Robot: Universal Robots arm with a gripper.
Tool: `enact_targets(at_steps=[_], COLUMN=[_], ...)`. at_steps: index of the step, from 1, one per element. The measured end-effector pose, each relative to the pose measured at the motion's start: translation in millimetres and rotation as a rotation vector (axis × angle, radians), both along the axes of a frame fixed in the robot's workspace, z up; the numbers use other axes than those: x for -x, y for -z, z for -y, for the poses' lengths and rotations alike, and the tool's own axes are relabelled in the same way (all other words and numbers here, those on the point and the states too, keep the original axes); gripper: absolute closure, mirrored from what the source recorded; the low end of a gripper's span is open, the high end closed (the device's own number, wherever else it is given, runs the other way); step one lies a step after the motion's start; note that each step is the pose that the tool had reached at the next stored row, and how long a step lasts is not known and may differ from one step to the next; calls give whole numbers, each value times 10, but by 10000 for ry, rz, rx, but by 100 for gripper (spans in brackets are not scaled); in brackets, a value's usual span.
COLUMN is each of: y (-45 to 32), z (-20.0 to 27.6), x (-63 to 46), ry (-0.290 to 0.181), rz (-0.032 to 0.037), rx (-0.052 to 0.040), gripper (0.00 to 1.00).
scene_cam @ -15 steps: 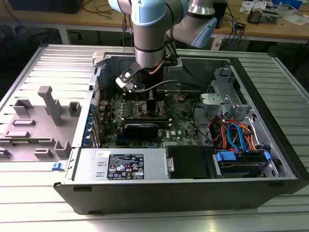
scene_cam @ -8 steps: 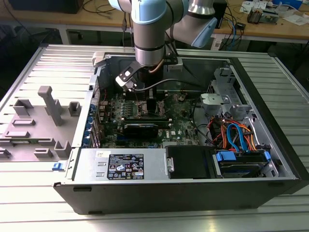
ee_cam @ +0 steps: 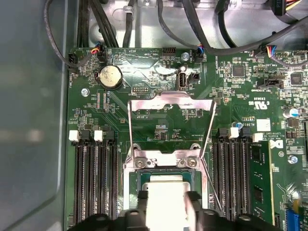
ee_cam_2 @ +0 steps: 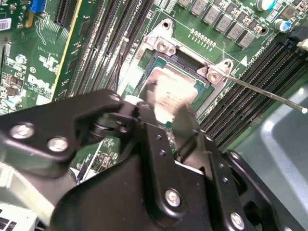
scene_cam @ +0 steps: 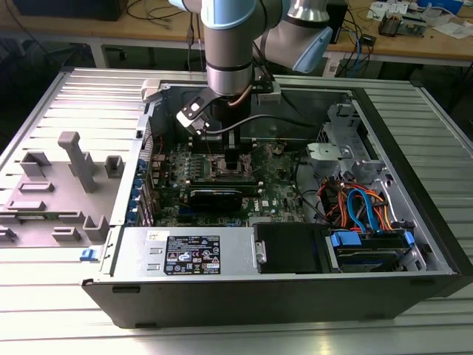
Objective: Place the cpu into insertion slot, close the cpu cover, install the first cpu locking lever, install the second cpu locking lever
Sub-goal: 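Place the cpu into insertion slot, then close the cpu cover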
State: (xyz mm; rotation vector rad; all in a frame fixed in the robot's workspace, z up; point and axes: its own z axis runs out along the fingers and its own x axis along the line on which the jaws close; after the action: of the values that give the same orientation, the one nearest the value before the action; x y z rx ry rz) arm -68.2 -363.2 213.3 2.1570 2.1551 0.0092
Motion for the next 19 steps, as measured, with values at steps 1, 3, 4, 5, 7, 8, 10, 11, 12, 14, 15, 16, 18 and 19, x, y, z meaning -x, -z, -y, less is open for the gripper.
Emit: enact_targets(at_steps=[1,3,4,5,7,8,10,11,12,14,15,16,18,19], y=[-3,-8,-8,-9,-10,-10,-10,-11,-12,-21,-21,-21,-22,-23], z=[0,0,0,0,0,0,0,0,0,0,0,0,0,0], x=[-1,-1,-1,-1,-1,-1,-1,-1,-1,-1,-1,-1,-1,-1], ry=[-1,0,1,0,0,0,0,0,0,0,0,0,0,0], rz=[-3,-6,-5,-5,-6,-6,-6,-7,-6,-6,-7,-6,-6,-6], rx=[-1,0,-1,0,0,0,0,0,1,1,1,0,0,0], gripper=[65,65,77,83,89,89,89,89,89,89,89,89,89,89])
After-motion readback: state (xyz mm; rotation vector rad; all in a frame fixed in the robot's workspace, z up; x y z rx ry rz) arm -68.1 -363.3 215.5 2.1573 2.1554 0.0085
